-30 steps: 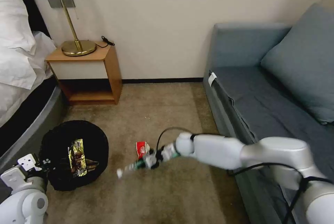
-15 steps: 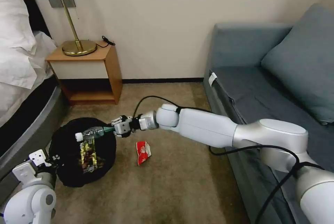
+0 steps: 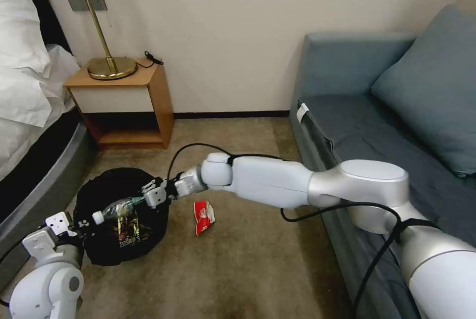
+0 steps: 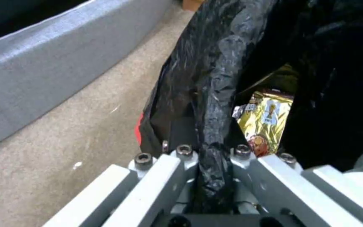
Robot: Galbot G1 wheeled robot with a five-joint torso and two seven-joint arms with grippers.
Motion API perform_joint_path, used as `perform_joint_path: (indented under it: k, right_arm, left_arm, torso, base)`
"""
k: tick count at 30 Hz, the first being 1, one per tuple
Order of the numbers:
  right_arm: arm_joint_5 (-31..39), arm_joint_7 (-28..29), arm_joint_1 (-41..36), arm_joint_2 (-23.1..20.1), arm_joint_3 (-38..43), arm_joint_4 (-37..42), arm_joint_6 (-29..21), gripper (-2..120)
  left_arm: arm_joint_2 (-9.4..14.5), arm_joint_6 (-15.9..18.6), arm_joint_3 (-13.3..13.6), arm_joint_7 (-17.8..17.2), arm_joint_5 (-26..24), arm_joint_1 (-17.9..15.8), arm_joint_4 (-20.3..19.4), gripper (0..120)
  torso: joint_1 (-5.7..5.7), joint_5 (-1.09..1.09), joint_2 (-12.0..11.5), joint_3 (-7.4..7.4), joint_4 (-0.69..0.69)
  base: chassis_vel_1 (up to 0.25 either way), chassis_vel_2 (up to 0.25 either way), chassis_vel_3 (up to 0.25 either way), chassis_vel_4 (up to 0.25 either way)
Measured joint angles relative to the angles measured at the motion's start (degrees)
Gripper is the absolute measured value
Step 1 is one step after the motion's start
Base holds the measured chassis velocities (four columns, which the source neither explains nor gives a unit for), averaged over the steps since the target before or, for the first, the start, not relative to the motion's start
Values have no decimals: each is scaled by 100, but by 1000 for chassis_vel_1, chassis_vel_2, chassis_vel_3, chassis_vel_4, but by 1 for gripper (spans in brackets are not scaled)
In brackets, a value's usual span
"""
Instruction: Pick up the trash bin, then pick up the garbage on the floor and place it into the trash bin.
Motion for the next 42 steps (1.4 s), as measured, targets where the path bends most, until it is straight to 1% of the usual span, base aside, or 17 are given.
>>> perform_joint_path:
  k: [3, 5, 7, 8, 9, 13, 14, 17, 19, 20, 22, 23, 26, 35, 39, 41, 42]
  right_arm:
    - [-35, 23, 18, 53, -59, -20, -12, 19]
    - [-40, 72, 23, 87, -96, -23, -34, 23]
    - [-48, 124, 22, 116, -107, -23, -54, 30]
    - [-48, 164, 20, 124, -106, -12, -54, 37]
    - [-48, 164, 20, 124, -106, -12, -54, 37]
    - [-47, 192, 17, 107, -70, 64, -43, 52]
    - [-47, 192, 17, 107, -70, 64, -43, 52]
    - [-44, 192, 17, 78, -47, 114, -8, 65]
    - [-43, 192, 18, 69, -36, 120, -5, 68]
    - [-43, 192, 20, 51, -12, 129, -3, 78]
    - [-41, 192, 31, 36, 39, 151, 2, 88]
    - [-41, 192, 31, 36, 39, 151, 2, 88]
    - [-40, 192, 85, 37, 58, 166, 15, 99]
    - [-103, 293, 98, -70, 427, 238, 53, 100]
    - [12, 645, 70, -314, 923, 449, -84, 100]
    - [231, 900, 27, -564, 1382, 807, -273, 100]
    - [231, 900, 27, -564, 1382, 807, -273, 100]
  left_arm:
    - [-17, 1, 10, -4, 19, 0, 0, 2]
    - [-37, 2, 27, -5, 35, -2, 0, 2]
    - [-55, 0, 53, -5, 52, -11, 0, 2]
    - [-64, 0, 70, -5, 59, -14, -1, 2]
    - [-64, 0, 70, -5, 59, -14, -1, 2]
    - [-76, 1, 106, 12, 58, -17, 3, 2]
    - [-76, 1, 106, 12, 58, -17, 3, 2]
    - [-78, 0, 124, 45, 47, -22, 5, 2]
    - [-79, 1, 123, 45, 47, -22, 5, 2]
    - [-80, 0, 123, 47, 47, -22, 5, 2]
    - [-81, 1, 117, 46, 51, -24, 5, 2]
    - [-81, 1, 117, 46, 51, -24, 5, 2]
    - [-95, 0, 114, 46, 64, -27, 5, 2]
    - [-79, 1, 74, 44, 56, -26, 25, 2]
    - [-31, 0, -6, 44, 24, -28, 57, 2]
    - [-13, -1, -61, 43, -13, -33, 76, 2]
    - [-13, -1, -61, 43, -13, -33, 76, 2]
  torso:
    - [0, 0, -1, 0, -1]
    - [0, 0, 0, 0, -1]
    - [0, 0, 0, 0, -2]
    - [0, 1, 0, 0, -2]
    - [0, 1, 0, 0, -2]
    - [0, 1, 0, 0, -1]
    - [0, 1, 0, 0, -1]
    - [0, 1, 0, 0, -2]
    - [0, 1, 0, 0, -2]
    - [0, 1, 0, 0, -2]
    - [0, 1, 0, 0, -2]
    - [0, 1, 0, 0, -2]
    - [0, 1, 0, 0, -2]
    - [0, 1, 0, 0, -1]
    - [0, 1, 0, 0, -2]
    - [0, 1, 0, 0, -1]
    - [0, 1, 0, 0, -1]
  base:
    - [0, 0, 0, 0]
    - [0, 0, 0, 0]
    - [0, 0, 0, 0]
    - [0, 0, 0, 0]
    - [0, 0, 0, 0]
    - [0, 0, 0, 0]
    - [0, 0, 0, 0]
    - [0, 0, 0, 0]
    - [0, 0, 0, 0]
    - [0, 0, 0, 0]
    - [0, 0, 0, 0]
    - [0, 0, 0, 0]
    - [0, 0, 0, 0]
    - [0, 0, 0, 0]
    - [0, 0, 0, 0]
    - [0, 0, 0, 0]
    - [0, 0, 0, 0]
